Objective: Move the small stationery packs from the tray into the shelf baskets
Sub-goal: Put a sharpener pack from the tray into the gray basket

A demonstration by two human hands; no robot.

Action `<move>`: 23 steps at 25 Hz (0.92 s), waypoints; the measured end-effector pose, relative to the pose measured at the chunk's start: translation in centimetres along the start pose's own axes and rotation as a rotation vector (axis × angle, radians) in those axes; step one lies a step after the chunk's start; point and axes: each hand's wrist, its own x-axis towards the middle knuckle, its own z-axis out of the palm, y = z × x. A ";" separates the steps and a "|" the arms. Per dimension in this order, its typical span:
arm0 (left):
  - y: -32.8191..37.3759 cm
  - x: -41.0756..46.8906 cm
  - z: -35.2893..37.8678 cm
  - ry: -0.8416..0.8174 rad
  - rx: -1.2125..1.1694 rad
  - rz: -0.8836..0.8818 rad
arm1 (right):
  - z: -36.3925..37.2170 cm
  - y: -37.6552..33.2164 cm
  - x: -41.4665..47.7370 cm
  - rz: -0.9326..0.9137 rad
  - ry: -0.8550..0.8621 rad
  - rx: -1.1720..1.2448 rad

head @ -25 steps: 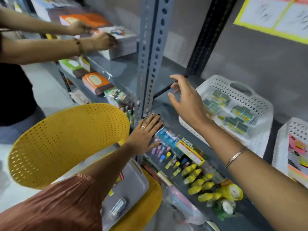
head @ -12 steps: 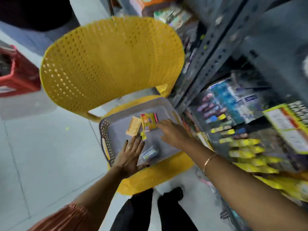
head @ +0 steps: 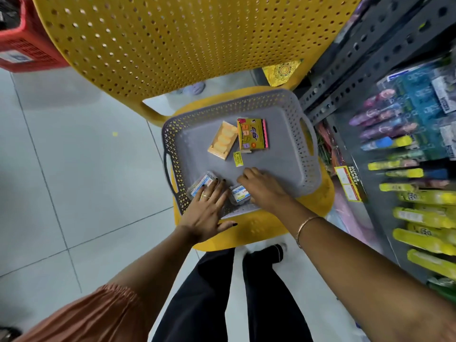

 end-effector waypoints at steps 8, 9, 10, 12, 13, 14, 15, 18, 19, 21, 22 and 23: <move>-0.1 0.1 0.1 0.001 0.001 -0.021 | 0.1 0.6 0.0 0.016 0.000 0.036; -0.1 0.0 0.1 -0.001 -0.007 -0.025 | 0.0 0.7 -0.1 0.029 -0.005 0.053; -0.2 0.0 0.0 0.000 -0.019 -0.029 | -0.3 0.9 -0.2 0.047 -0.009 0.070; -0.4 -0.2 -0.4 0.007 -0.039 -0.025 | -1.2 1.2 -0.7 0.080 -0.014 0.091; -0.4 0.0 -0.9 0.020 -0.032 -0.007 | -2.0 1.6 -1.3 0.100 -0.009 0.098; -0.5 0.2 -1.6 0.024 -0.017 0.014 | -2.9 2.1 -1.9 0.123 0.001 0.101; -0.7 0.5 -2.6 0.022 0.001 0.031 | -4.0 2.6 -2.6 0.156 0.025 0.100; -0.7 2.3 -7.3 0.032 0.015 0.071 | -8.5 4.1 -6.2 0.274 0.152 0.096; -0.5 2.8 -8.9 0.045 0.004 0.083 | -10.0 4.5 -7.5 0.321 0.197 0.115; 0.4 3.5 -12.7 0.089 -0.006 0.116 | -13.5 4.9 -10.9 0.419 0.312 0.158; 1.0 3.8 -14.3 0.103 0.004 0.139 | -15.1 4.9 -12.5 0.449 0.364 0.174; 1.9 3.8 -16.3 0.123 0.023 0.165 | -16.9 4.8 -14.4 0.460 0.421 0.187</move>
